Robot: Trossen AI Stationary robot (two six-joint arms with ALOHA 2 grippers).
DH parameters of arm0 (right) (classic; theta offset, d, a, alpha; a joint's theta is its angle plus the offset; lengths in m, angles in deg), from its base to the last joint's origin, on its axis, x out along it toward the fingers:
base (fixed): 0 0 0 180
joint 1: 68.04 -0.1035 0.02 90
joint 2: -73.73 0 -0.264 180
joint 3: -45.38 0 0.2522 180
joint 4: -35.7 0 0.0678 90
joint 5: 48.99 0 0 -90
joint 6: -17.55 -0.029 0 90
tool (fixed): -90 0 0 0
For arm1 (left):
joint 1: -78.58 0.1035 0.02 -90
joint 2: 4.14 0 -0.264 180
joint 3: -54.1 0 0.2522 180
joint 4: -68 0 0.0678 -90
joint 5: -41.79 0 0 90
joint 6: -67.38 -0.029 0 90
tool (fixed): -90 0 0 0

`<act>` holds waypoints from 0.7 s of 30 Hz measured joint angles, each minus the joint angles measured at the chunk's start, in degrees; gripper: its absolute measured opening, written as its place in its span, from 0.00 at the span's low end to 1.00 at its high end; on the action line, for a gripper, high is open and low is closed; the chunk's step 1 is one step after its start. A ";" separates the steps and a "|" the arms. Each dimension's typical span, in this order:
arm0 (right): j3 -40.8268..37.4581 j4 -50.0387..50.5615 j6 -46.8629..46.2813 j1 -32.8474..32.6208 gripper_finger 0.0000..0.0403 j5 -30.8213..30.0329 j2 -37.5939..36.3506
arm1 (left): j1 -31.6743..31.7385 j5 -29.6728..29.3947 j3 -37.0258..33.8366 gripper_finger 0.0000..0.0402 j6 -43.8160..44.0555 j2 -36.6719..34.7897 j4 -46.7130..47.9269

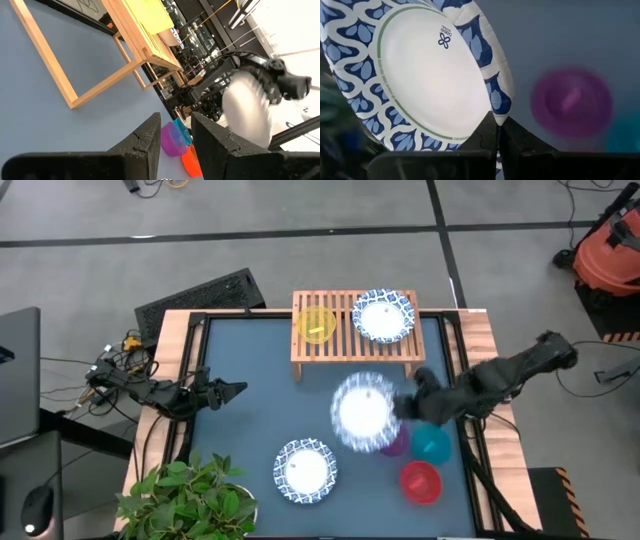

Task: Place and stack bowls onto a shelf
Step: Stack the right white bowl on top of the white bowl on the shelf

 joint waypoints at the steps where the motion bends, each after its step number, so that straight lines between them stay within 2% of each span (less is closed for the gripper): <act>1: 0.00 -0.01 1.22 1.29 0.06 -1.53 -1.75 | -0.01 0.00 0.00 0.23 0.00 0.00 0.00; 5: 0.00 0.00 8.56 9.50 0.06 -4.62 -7.85 | -0.02 -0.02 0.00 0.23 0.02 0.00 0.00; 11: 0.00 1.43 19.91 27.88 0.06 -3.88 -13.62 | -0.02 -0.02 0.00 0.23 0.53 0.00 0.00; 15: 0.01 1.55 26.43 40.59 0.06 0.31 -15.32 | -0.01 -0.03 0.00 0.23 0.55 0.00 0.01; 21: 0.02 0.00 34.92 56.21 0.06 10.98 -13.88 | -0.01 -1.05 0.00 0.23 0.23 0.00 0.01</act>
